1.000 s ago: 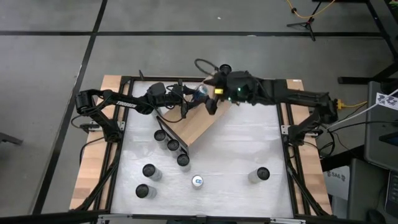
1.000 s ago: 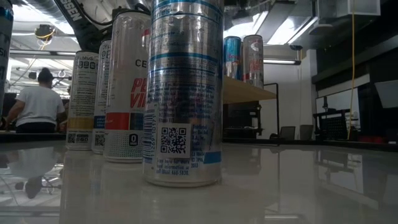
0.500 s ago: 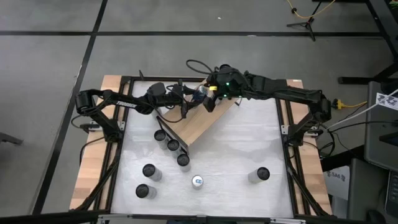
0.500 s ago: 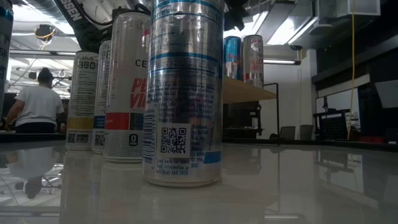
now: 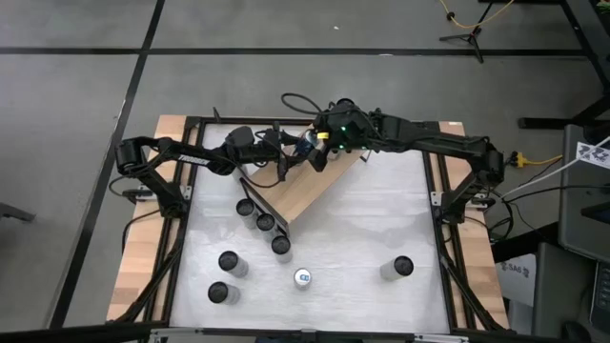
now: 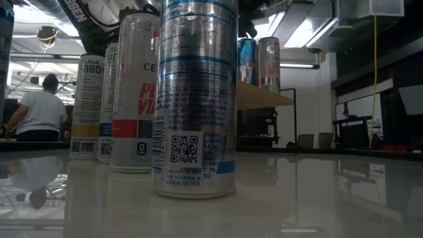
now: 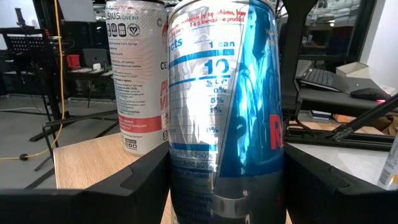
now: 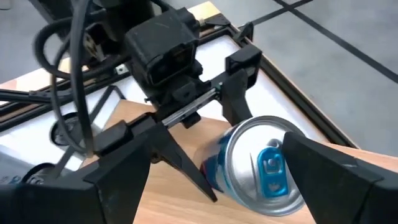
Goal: Place canned beverage on shelf
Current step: Put the blue soda can on the shelf aligned with the other blue soda can
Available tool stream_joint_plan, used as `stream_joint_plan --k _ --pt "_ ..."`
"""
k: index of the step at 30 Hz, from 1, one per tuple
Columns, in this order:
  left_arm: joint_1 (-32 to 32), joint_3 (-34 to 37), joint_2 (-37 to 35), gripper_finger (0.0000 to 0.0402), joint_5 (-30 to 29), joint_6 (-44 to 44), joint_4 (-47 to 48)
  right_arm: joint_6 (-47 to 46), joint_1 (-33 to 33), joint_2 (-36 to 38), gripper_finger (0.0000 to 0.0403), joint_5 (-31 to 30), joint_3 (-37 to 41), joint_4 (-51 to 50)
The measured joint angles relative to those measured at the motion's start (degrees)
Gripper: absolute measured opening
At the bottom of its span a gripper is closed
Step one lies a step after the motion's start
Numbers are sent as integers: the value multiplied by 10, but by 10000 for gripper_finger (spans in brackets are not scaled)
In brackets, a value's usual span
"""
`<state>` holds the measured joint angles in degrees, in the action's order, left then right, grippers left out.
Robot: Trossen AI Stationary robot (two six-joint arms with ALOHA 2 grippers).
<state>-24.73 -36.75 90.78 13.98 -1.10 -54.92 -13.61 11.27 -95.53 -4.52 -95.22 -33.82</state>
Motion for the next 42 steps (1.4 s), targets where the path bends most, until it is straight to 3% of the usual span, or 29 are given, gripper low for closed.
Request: stream_joint_plan --k 14,27,42 --pt "0 0 0 246 1 0 0 0 0 -5 356 52 0 34" --pt "0 1 1 323 -1 0 3 0 0 -5 356 55 0 36" --pt "0 1 1 327 0 0 1 0 0 -6 356 53 0 41"
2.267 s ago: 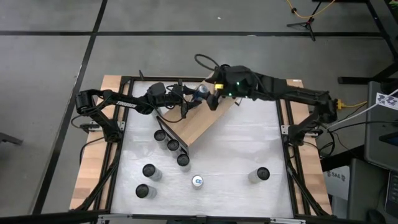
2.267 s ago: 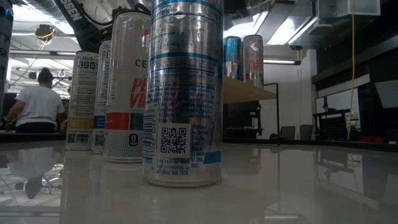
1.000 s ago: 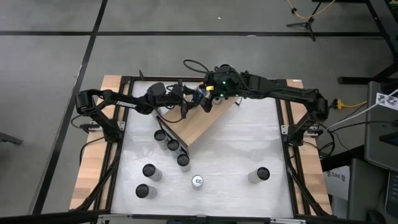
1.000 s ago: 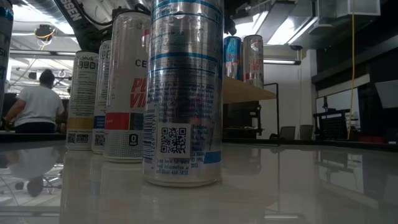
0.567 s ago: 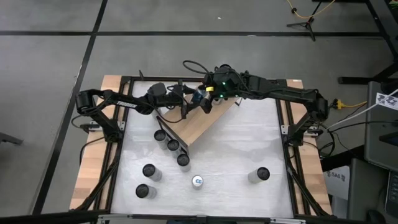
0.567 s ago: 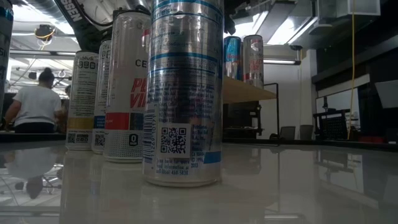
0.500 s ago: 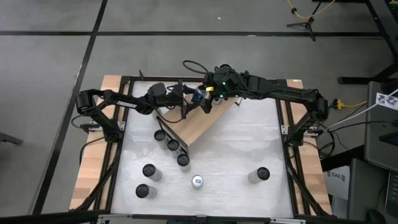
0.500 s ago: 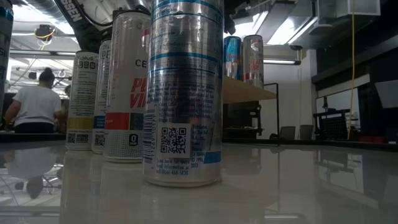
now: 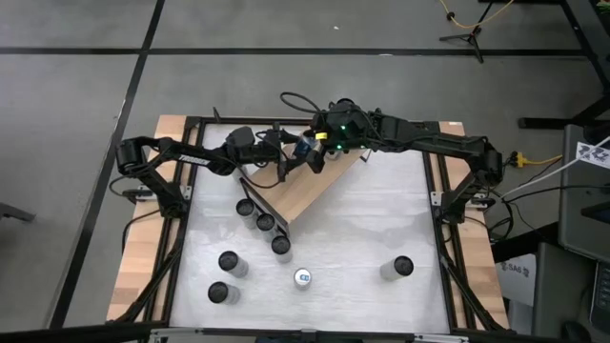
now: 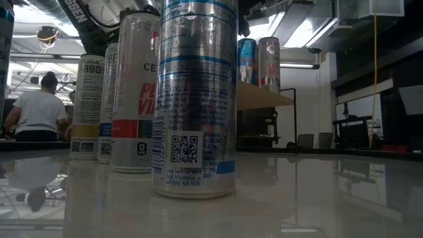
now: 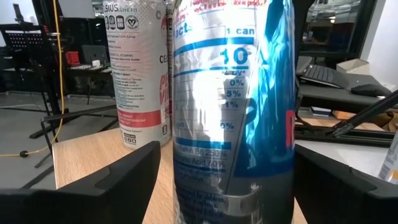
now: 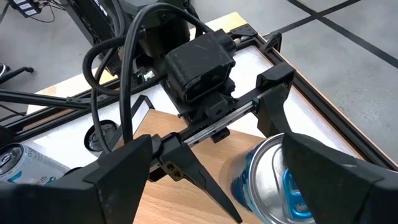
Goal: Place canned beverage on shelf
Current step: Put the blue soda can on the shelf aligned with the other blue soda can
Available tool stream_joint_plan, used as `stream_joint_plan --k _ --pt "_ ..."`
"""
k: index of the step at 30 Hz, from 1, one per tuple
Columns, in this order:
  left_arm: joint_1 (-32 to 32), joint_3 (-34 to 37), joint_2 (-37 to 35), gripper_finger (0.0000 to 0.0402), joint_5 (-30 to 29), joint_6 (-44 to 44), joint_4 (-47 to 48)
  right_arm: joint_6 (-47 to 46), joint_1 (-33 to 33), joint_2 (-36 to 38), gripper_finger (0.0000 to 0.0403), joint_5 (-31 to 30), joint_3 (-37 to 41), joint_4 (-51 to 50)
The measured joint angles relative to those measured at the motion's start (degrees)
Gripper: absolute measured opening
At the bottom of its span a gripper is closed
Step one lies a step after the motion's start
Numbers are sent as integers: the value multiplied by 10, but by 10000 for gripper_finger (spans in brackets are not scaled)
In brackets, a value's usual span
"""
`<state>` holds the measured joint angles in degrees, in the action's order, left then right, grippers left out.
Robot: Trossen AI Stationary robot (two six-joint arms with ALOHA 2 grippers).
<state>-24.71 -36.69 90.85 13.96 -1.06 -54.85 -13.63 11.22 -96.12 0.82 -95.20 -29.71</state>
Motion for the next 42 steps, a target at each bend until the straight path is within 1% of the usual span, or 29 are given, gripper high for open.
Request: stream_joint_plan --k 20,31,42 --pt "0 0 -1 327 0 0 -1 0 0 0 356 3 0 14" --pt "13 -1 -1 327 1 2 -1 0 1 0 356 3 0 28" --pt "13 -1 -1 319 0 1 -1 3 0 8 356 3 0 23"
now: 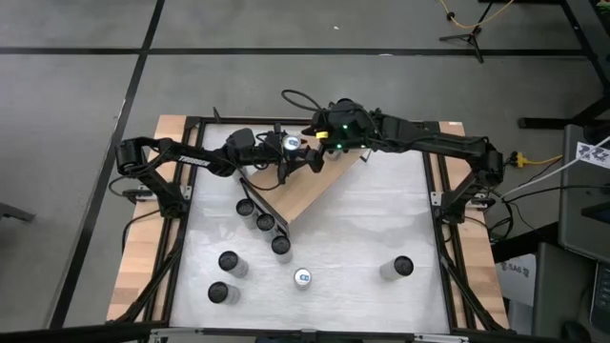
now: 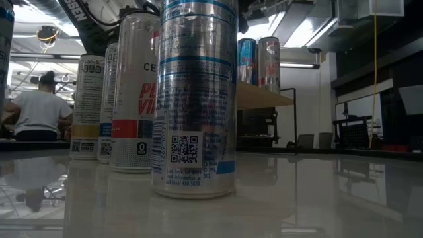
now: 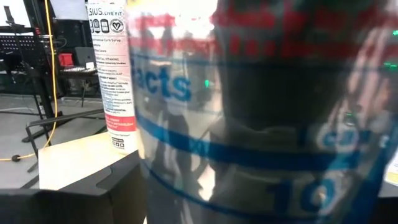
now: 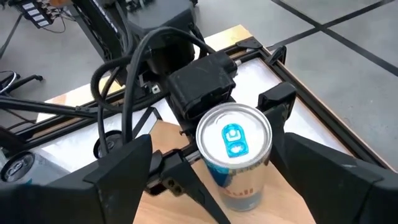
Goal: Place canned beverage on shelf
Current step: Put the blue soda can on the shelf aligned with the other blue soda can
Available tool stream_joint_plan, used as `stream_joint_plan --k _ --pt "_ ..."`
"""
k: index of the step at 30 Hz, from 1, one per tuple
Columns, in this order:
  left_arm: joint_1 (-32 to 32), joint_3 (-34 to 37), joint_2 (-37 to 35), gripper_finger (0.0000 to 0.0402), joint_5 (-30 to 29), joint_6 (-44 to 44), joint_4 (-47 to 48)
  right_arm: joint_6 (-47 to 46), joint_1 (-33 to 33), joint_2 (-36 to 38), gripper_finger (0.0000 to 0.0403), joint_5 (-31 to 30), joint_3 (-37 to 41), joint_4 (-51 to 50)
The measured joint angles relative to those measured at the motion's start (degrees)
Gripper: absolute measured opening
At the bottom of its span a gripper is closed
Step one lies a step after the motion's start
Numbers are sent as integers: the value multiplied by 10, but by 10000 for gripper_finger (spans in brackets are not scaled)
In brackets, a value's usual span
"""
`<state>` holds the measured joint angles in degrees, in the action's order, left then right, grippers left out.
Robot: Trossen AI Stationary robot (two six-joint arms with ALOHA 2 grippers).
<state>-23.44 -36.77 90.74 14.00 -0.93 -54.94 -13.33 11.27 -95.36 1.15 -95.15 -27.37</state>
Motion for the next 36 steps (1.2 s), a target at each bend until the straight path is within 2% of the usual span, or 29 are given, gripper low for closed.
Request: stream_joint_plan --k 6,16,36 --pt "0 0 0 319 0 -1 0 2 0 38 356 1 0 -26" --pt "0 0 -6 319 0 -4 5 18 0 142 356 2 0 -131" --pt "1 0 -97 319 5 -25 64 33 0 318 356 -7 0 -253"
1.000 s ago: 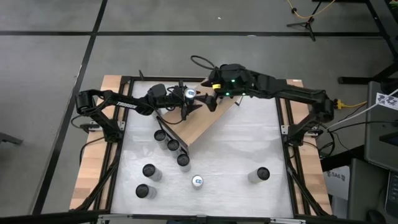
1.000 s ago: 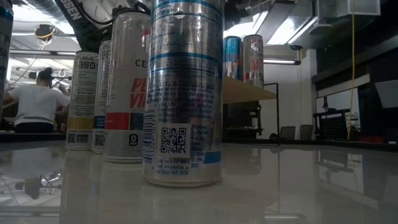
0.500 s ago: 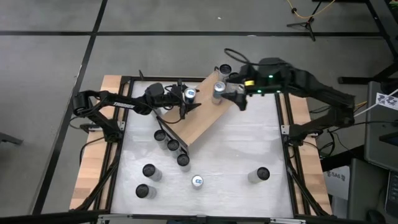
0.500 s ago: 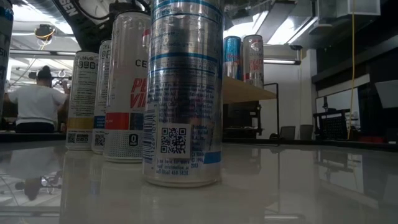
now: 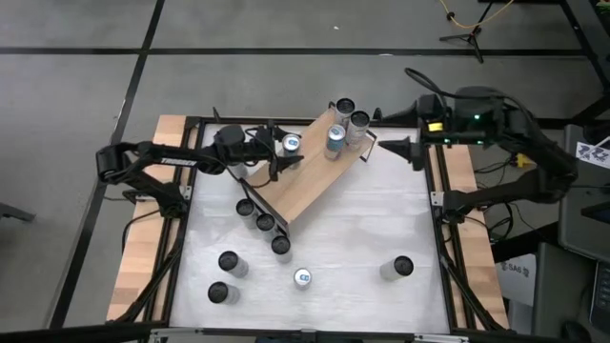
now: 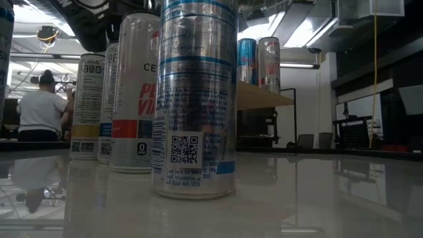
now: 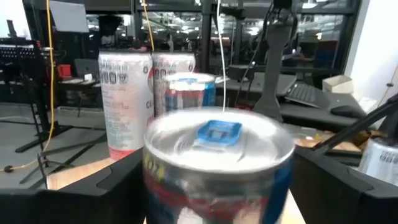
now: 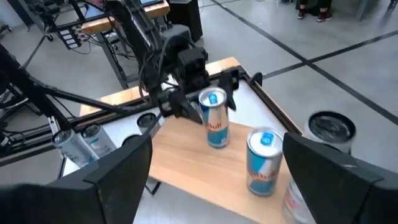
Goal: Place canned beverage on shelf
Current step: Put the blue soda can on the shelf aligned with the other blue soda can
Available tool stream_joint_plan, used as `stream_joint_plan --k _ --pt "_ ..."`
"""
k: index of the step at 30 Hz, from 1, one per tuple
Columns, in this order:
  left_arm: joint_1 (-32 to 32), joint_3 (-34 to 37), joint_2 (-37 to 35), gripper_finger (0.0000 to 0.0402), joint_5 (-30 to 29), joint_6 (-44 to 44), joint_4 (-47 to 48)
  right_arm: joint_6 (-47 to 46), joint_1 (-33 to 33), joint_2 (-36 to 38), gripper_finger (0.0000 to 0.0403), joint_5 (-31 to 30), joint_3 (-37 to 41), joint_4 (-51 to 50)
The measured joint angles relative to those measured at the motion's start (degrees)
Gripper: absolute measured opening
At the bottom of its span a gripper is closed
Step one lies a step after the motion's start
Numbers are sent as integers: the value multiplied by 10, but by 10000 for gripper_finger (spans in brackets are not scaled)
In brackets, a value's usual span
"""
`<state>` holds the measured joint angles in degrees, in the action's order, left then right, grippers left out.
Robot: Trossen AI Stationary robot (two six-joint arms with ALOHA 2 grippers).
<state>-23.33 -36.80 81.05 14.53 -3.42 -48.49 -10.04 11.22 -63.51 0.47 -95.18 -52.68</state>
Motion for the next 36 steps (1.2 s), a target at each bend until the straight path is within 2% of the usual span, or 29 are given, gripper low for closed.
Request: stream_joint_plan --k 10,16,19,24,30,36 --pt "0 0 -21 318 0 -22 6 30 0 24 356 -42 0 -77" --pt "0 0 -21 302 -1 -25 53 40 0 43 356 -47 47 -59" --pt "0 0 -21 291 -1 -25 64 43 0 72 356 -32 112 -17" --pt "0 0 -21 268 -1 -25 65 43 0 128 356 13 250 103" --pt "0 0 -21 223 -1 -25 65 42 0 203 356 57 423 273" --pt "3 0 -20 207 -2 -25 64 42 0 223 356 90 555 424"
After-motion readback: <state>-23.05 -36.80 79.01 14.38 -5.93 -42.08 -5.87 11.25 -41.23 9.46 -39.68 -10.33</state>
